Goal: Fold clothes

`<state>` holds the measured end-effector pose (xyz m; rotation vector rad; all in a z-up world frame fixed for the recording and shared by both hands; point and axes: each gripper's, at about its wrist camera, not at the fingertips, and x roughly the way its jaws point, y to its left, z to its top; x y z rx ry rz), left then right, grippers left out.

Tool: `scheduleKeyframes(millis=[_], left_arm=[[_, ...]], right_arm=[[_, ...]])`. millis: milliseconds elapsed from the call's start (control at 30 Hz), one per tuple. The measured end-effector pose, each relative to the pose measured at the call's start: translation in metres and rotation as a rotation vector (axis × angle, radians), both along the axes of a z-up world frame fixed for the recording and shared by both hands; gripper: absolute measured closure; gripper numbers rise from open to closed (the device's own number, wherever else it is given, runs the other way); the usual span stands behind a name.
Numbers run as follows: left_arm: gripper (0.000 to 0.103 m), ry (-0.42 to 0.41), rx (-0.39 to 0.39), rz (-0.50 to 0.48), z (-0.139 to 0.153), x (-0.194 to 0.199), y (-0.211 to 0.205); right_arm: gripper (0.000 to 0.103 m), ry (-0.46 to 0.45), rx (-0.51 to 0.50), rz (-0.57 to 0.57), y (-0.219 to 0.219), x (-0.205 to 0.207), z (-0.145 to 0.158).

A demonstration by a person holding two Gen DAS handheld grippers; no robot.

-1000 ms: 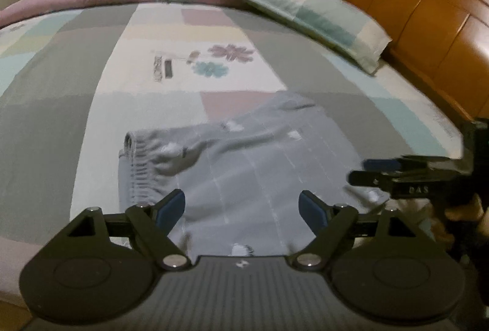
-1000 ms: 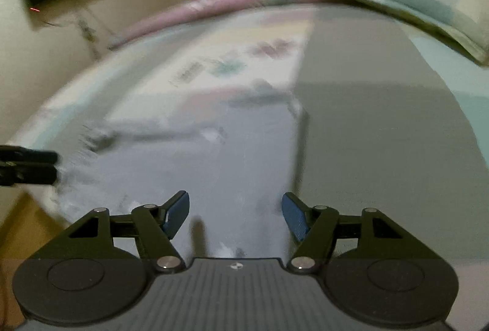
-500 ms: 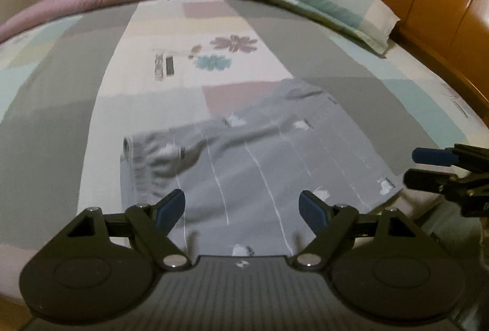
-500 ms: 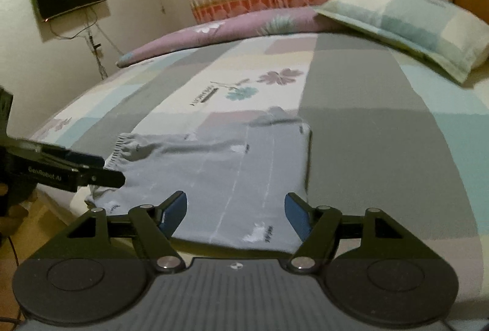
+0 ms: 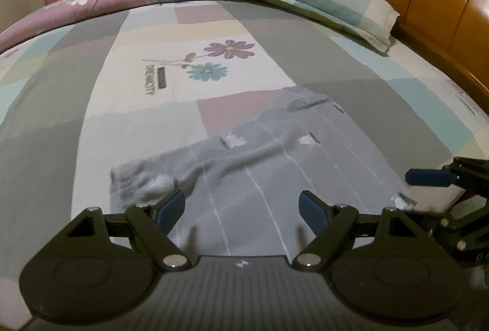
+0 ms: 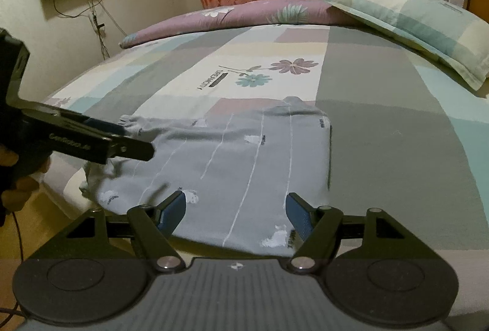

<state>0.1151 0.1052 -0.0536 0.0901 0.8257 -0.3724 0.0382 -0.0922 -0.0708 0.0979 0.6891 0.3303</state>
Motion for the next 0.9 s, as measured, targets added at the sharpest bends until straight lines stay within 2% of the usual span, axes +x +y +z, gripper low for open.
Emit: scheduleKeyframes(millis=[267, 400, 533, 767, 900], left_arm=[[0.021, 0.040, 0.002, 0.017, -0.023, 0.031, -0.008], [0.021, 0.076, -0.010, 0.037, -0.035, 0.045, -0.006], [0.021, 0.070, -0.013, 0.046, -0.031, 0.049, -0.006], [0.021, 0.017, -0.034, -0.003, -0.006, 0.012, -0.001], [0.021, 0.049, -0.076, -0.028, -0.014, -0.018, 0.013]], right_arm=[[0.025, 0.046, -0.086, 0.037, 0.015, 0.013, -0.025], [0.023, 0.058, -0.074, 0.059, 0.013, 0.012, -0.032], [0.023, 0.063, -0.068, 0.067, 0.011, 0.011, -0.033], [0.023, 0.070, -0.056, 0.059, 0.010, 0.010, -0.027], [0.023, 0.066, -0.052, 0.053, 0.008, 0.007, -0.021]])
